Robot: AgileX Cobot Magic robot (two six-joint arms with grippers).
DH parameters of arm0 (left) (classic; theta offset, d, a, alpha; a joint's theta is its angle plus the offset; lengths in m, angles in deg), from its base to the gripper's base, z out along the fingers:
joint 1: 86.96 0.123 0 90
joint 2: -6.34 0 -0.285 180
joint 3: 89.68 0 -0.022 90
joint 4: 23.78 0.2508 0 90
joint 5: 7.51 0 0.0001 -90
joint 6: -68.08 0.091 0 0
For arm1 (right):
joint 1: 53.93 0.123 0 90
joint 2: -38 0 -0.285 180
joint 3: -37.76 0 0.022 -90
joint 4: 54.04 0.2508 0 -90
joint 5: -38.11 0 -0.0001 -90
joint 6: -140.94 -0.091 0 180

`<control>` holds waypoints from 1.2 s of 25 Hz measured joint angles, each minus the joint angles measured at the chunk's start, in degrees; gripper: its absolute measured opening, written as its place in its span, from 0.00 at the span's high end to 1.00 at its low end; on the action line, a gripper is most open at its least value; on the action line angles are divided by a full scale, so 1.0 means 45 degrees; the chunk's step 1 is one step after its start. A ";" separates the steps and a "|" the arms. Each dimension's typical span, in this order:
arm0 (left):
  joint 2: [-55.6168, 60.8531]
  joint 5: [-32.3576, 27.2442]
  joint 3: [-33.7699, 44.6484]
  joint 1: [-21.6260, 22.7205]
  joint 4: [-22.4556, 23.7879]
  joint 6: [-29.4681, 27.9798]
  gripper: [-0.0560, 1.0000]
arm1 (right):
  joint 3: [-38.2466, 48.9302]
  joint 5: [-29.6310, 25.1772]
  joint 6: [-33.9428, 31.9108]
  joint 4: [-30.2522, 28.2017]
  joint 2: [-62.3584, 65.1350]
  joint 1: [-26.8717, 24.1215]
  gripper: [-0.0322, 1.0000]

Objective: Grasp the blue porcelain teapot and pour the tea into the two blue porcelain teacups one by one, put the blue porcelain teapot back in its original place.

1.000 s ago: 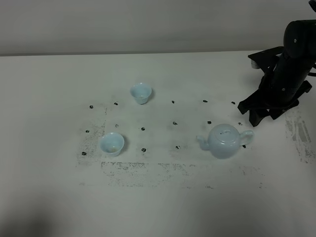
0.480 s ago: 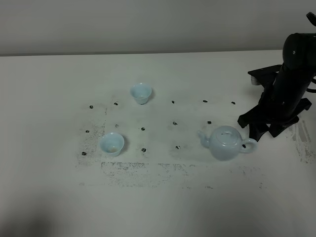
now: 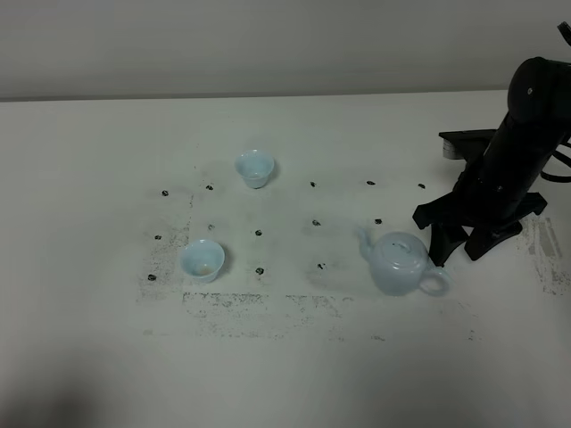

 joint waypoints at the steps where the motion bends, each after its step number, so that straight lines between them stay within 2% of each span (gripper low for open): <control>1: 0.0000 0.0000 0.0000 0.0000 0.0000 0.0000 0.30 | 0.0000 0.0151 0.0000 0.0000 0.0000 0.0046 0.50; 4: 0.0000 0.0000 0.0000 0.0000 0.0000 0.0000 0.30 | 0.0000 0.0516 0.0000 -0.0276 0.0044 0.0073 0.50; 8: 0.0000 0.0000 0.0000 0.0000 0.0000 0.0000 0.30 | 0.0000 0.0597 -0.0468 -0.1386 0.0454 0.0073 0.50; 13: 0.0000 0.0000 0.0000 0.0000 0.0000 0.0000 0.30 | 0.0000 -0.0197 -0.1057 -0.2375 0.1341 0.0047 0.50; 18: 0.0000 0.0000 0.0000 0.0000 0.0000 0.0000 0.30 | 0.1373 -0.0795 -0.1511 -0.1942 0.2660 0.0192 0.50; 21: 0.0000 0.0000 0.0000 0.0000 0.0000 0.0000 0.30 | 0.3066 0.0014 -0.1841 -0.1473 0.4506 0.0833 0.51; 24: 0.0000 0.0000 0.0000 0.0000 0.0000 0.0000 0.30 | 0.4060 0.1333 -0.2513 -0.1472 0.6021 0.0999 0.53; 30: 0.0000 0.0000 0.0000 0.0000 0.0000 0.0000 0.30 | 0.4317 0.3449 -0.3596 -0.3237 0.5374 0.0960 0.56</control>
